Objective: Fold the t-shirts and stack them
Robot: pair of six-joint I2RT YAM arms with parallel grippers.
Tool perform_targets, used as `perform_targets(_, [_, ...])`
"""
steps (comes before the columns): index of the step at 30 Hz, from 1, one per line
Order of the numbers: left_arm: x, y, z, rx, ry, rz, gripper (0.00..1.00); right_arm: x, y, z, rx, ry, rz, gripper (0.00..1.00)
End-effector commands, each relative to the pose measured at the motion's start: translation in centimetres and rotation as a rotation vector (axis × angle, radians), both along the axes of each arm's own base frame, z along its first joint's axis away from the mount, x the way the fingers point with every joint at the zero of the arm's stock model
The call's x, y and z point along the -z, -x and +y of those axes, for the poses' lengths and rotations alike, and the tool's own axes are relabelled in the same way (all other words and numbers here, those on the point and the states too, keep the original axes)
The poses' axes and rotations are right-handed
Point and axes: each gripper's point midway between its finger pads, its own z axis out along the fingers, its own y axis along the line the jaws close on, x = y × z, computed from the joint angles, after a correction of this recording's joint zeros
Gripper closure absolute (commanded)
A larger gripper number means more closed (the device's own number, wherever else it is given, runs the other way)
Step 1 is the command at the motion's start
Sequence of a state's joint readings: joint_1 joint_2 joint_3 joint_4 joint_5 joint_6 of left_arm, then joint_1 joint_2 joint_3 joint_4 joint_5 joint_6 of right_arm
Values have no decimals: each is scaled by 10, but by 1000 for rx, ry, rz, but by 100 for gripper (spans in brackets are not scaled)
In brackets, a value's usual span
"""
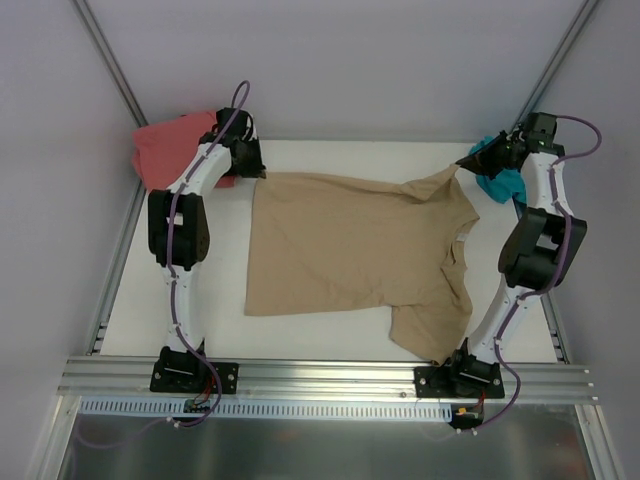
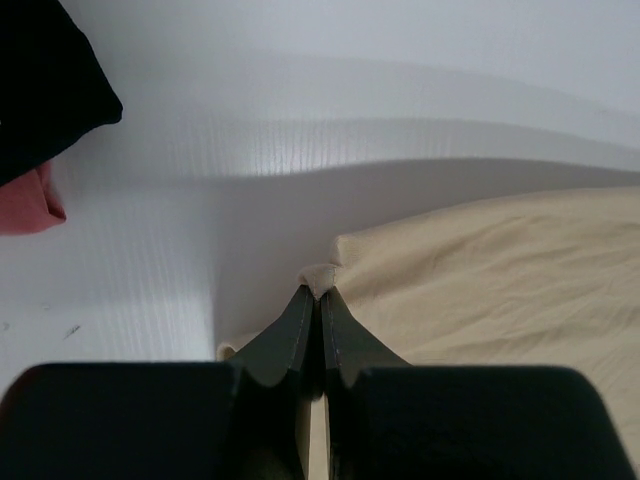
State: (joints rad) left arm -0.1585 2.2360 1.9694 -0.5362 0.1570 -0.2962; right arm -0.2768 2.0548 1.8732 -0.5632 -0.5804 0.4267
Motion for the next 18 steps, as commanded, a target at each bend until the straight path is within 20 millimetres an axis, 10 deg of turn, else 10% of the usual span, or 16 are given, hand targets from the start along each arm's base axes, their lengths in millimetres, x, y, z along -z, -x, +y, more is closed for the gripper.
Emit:
perform_targets(1, [-48, 10, -8, 22, 35, -80, 100, -39, 29, 9, -47, 44, -51, 100])
perform_targets(18, [-69, 43, -15, 50, 66, -102, 100, -37, 115, 26, -77, 92, 30, 100])
